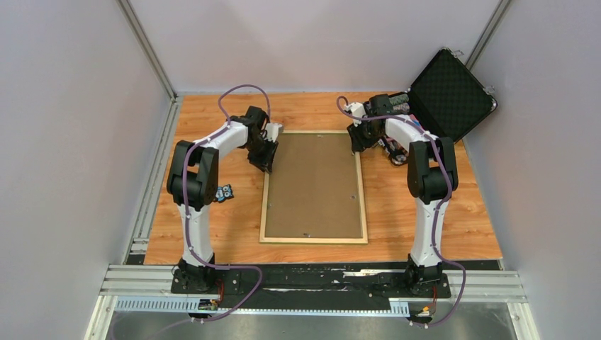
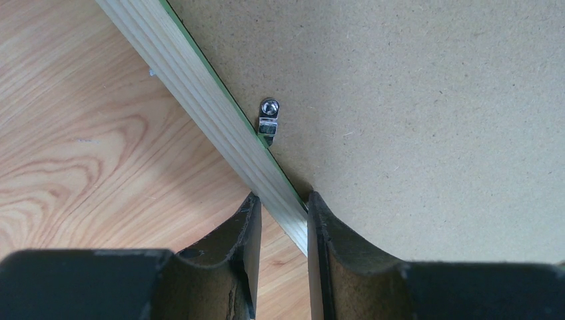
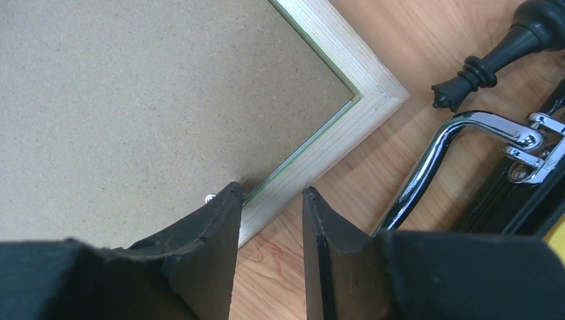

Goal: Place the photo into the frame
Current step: Install the photo frame at the center of the board.

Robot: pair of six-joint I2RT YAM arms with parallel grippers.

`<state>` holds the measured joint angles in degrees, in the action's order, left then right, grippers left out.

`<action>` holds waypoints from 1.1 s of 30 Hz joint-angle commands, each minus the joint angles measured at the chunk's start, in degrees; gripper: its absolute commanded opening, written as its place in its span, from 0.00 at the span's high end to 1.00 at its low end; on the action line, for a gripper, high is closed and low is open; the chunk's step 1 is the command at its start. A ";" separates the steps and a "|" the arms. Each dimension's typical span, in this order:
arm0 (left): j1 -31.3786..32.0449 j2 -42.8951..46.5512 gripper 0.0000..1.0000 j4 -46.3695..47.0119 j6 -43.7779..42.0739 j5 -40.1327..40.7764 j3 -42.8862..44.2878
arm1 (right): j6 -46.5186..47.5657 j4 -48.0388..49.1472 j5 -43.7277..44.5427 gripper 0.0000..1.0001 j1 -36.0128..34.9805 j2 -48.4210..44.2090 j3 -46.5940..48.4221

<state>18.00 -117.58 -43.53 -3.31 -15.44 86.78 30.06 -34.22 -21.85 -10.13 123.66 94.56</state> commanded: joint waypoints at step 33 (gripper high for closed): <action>0.63 -3.48 1.00 -1.34 -3.40 -0.17 2.07 | 2.51 -9.16 -0.24 0.52 -0.50 4.63 3.95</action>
<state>18.06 -118.56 -45.34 -3.33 -15.77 88.33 30.33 -41.17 -23.44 -9.72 126.91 99.79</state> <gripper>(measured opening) 0.338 0.484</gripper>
